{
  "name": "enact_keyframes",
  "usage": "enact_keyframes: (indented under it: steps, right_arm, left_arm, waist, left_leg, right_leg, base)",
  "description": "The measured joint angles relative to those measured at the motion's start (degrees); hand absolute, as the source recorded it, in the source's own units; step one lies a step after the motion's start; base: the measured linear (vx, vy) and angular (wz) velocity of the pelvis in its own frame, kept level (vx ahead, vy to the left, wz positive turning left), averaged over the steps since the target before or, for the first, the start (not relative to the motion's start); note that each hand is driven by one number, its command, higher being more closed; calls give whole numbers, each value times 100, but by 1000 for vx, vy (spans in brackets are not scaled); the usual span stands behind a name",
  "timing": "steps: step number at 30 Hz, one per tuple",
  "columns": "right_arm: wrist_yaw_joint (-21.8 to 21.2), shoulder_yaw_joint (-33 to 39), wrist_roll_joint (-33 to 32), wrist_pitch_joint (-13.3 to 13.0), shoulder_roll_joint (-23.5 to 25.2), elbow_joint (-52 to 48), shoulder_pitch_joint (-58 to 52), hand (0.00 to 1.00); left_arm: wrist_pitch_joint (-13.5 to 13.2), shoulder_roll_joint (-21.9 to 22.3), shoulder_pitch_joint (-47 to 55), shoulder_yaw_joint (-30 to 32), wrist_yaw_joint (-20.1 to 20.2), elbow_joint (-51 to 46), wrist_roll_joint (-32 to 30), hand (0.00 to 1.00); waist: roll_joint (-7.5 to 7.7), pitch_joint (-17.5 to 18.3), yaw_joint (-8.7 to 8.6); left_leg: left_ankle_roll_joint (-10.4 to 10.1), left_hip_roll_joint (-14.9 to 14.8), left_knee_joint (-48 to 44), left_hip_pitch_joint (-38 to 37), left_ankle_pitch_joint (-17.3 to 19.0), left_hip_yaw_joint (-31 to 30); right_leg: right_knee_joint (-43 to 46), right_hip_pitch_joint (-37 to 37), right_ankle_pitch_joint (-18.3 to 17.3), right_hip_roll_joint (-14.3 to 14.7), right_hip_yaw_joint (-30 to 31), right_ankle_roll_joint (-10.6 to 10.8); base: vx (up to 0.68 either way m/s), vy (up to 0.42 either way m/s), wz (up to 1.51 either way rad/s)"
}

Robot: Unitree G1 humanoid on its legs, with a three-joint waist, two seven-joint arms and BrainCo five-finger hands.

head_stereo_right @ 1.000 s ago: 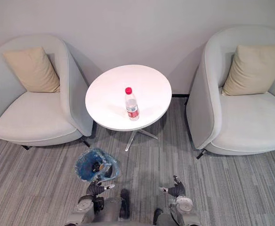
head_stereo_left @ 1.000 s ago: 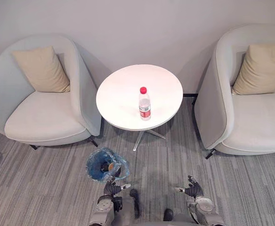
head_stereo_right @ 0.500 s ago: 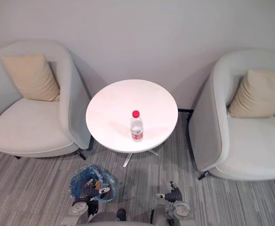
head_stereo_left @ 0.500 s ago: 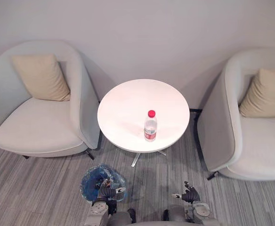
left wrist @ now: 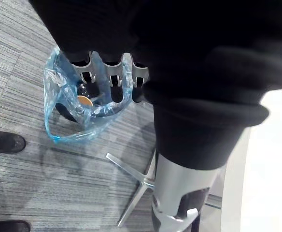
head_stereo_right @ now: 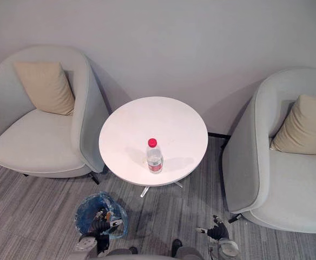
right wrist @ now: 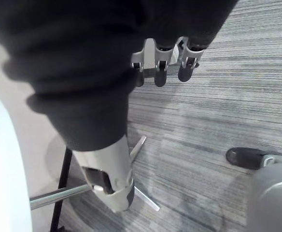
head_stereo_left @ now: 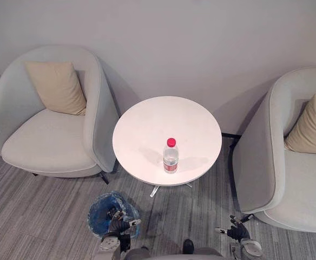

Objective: Gather rubbish on tea table into small bin, then transfer packed bag to large trash can.

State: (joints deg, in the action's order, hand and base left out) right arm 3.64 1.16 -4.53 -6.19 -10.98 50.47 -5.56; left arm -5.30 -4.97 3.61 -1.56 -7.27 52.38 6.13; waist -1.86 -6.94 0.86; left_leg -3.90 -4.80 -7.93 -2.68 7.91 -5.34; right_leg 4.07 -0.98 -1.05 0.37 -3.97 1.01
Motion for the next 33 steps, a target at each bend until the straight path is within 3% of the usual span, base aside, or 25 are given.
enact_keyframes:
  steps: [9, 23, 33]
  right_arm:
    - [53, -174, 192, -51, -18, -628, 32, 0]
    - [174, -578, 645, -234, -369, -1867, 570, 0]
    - [250, -988, 745, -242, -645, -2060, 1175, 0]
  left_arm:
    - [-1, -119, 27, -16, 26, -6, -7, 0]
    - [-10, -216, 208, -253, 98, -133, -26, 0]
    - [-28, -208, 331, -336, 110, -231, -30, 0]
  waist:
    - [105, 106, 8]
    - [170, 144, 27]
    - [167, 144, 168]
  left_leg:
    - [43, 146, 148, 15, -138, -107]
    - [53, 200, 199, 120, -164, -216]
    - [71, 215, 197, 257, -193, -326]
  right_leg:
    - [-450, -171, 274, -122, -64, 73]
    - [-636, -166, 361, -158, -146, 104]
    - [-682, -101, 366, -163, -260, 97]
  base:
    - [-35, 36, 6]
    - [-2, 5, 3]
    - [-3, 3, 5]
